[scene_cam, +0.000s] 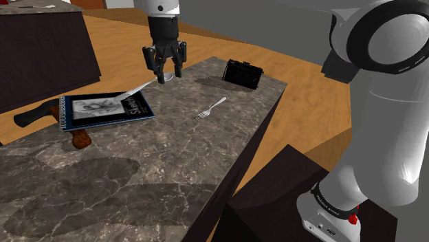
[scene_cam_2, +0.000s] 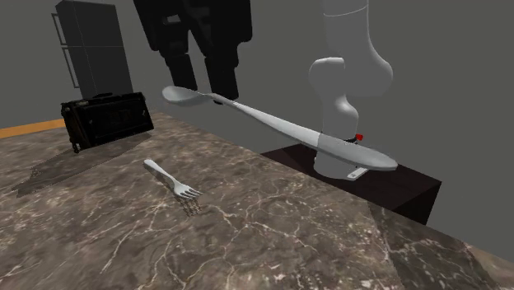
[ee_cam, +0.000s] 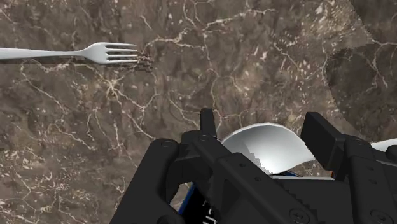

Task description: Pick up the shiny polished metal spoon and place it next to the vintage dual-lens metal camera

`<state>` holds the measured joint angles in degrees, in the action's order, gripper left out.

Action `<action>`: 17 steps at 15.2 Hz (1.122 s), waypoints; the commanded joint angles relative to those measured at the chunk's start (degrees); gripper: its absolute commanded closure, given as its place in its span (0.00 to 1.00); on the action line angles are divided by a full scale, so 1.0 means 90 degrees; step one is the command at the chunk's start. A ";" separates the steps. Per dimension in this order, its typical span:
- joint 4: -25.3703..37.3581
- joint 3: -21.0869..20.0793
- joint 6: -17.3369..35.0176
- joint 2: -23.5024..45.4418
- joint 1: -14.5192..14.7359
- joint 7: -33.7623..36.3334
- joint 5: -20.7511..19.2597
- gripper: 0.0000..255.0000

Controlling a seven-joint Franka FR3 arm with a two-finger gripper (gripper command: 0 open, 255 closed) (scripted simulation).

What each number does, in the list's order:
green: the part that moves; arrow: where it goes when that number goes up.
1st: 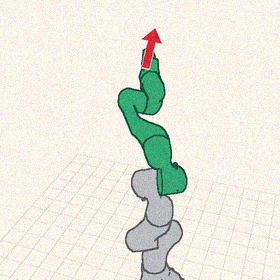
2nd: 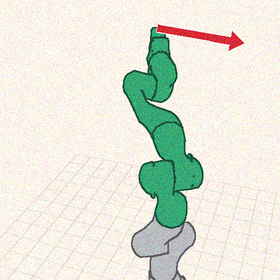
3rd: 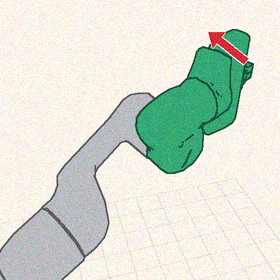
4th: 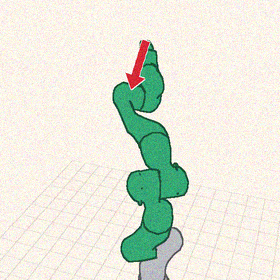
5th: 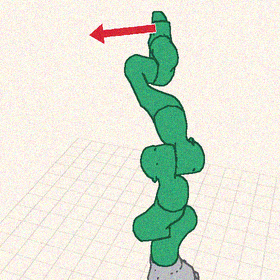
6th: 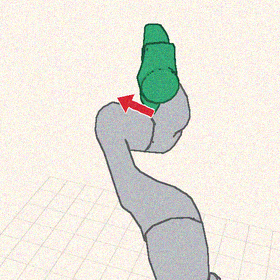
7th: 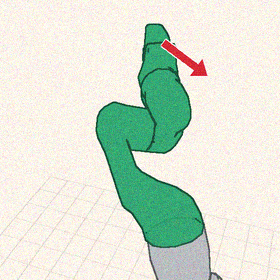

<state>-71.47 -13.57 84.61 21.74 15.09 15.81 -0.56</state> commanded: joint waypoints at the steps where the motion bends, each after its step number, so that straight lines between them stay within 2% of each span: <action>1: -0.0588 0.0059 0.0186 -0.0396 -0.0218 -0.0253 0.0071 1.00; 8: -0.2086 0.0398 0.0543 -0.1515 -0.0880 -0.1226 0.0221 1.00; 17: -0.3229 0.1001 0.0729 -0.2442 -0.1579 -0.2530 0.0176 1.00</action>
<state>-99.64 -5.24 91.03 0.46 1.58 -5.51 1.18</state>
